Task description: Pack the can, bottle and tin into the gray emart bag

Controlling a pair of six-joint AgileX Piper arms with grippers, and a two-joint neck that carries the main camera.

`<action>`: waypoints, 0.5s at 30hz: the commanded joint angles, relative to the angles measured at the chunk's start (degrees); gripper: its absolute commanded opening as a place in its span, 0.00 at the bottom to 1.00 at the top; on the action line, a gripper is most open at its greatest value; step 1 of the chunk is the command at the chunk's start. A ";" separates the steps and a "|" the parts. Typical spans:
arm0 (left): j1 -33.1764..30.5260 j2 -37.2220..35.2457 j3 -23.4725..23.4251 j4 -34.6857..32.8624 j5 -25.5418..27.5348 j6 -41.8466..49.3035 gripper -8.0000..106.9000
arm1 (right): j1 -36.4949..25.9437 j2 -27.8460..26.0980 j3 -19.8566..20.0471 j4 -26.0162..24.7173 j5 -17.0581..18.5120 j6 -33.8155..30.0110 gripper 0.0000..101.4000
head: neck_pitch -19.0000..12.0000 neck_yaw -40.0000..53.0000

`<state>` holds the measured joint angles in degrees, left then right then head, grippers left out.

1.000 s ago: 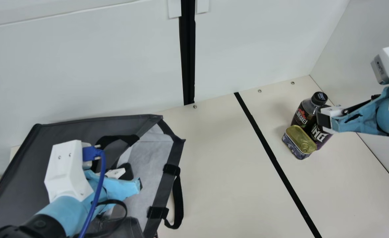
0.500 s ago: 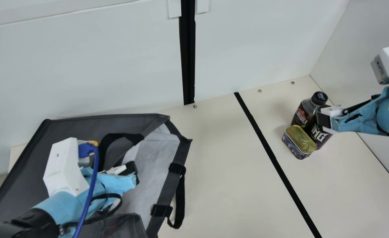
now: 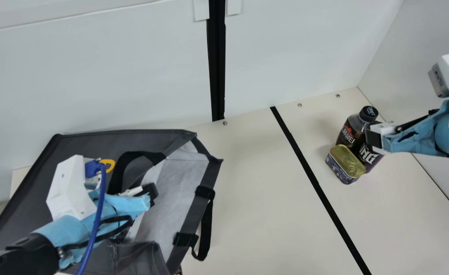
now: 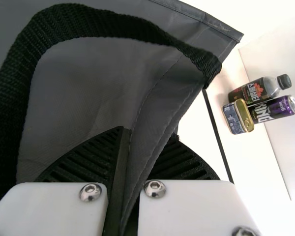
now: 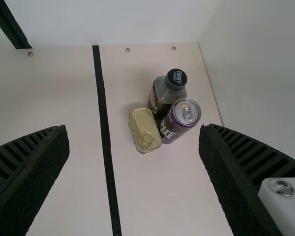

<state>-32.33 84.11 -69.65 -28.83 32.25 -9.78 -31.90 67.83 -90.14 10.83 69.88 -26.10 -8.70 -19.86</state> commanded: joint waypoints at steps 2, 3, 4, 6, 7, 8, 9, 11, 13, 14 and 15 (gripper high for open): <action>0.37 0.19 -0.18 -0.75 0.21 0.70 0.16 | 0.00 0.00 0.00 0.00 0.00 0.00 0.90 | -1.30 -0.14; 0.53 0.23 -0.20 -1.00 0.26 0.96 0.16 | 0.00 0.00 0.00 0.00 0.00 0.00 0.90 | -1.30 -0.14; 0.65 0.26 -0.25 -1.20 0.31 1.14 0.16 | 0.00 0.00 0.00 0.00 0.00 0.00 0.90 | -1.30 -0.14; 0.84 0.31 -0.34 -1.73 0.36 1.58 0.16 | 0.00 0.00 0.00 0.00 0.00 0.00 0.90 | -1.30 -0.14; 0.96 0.34 -0.37 -1.92 0.36 1.77 0.16 | 0.00 0.00 0.00 0.00 0.00 0.00 0.90 | -1.30 -0.14; 0.78 0.27 -0.33 -1.80 0.36 1.64 0.16 | 0.00 0.00 0.00 0.00 0.00 0.00 0.90 | -1.30 -0.14; 0.95 0.27 -0.33 -1.93 0.36 1.76 0.16 | 0.00 0.00 0.00 0.00 0.00 0.00 0.90 | -1.30 -0.14; 0.81 0.27 -0.33 -1.90 0.36 1.76 0.16 | 0.00 0.00 0.00 0.00 0.00 0.00 0.90 | -1.30 -0.14; 0.81 0.27 -0.33 -1.90 0.36 1.76 0.16 | 0.00 0.00 0.00 0.00 0.00 0.00 0.90 | -1.30 -0.14; 0.81 0.27 -0.33 -1.90 0.36 1.76 0.16 | 0.00 0.00 0.00 0.00 0.00 0.00 0.90 | -1.30 -0.14; 0.81 0.27 -0.33 -1.90 0.36 1.76 0.16 | 0.00 0.00 0.00 0.00 0.00 0.00 0.90 | -1.30 -0.14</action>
<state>-31.51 84.38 -69.99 -30.73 32.60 -8.03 -31.90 67.83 -90.14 10.83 69.88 -26.10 -8.70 -19.95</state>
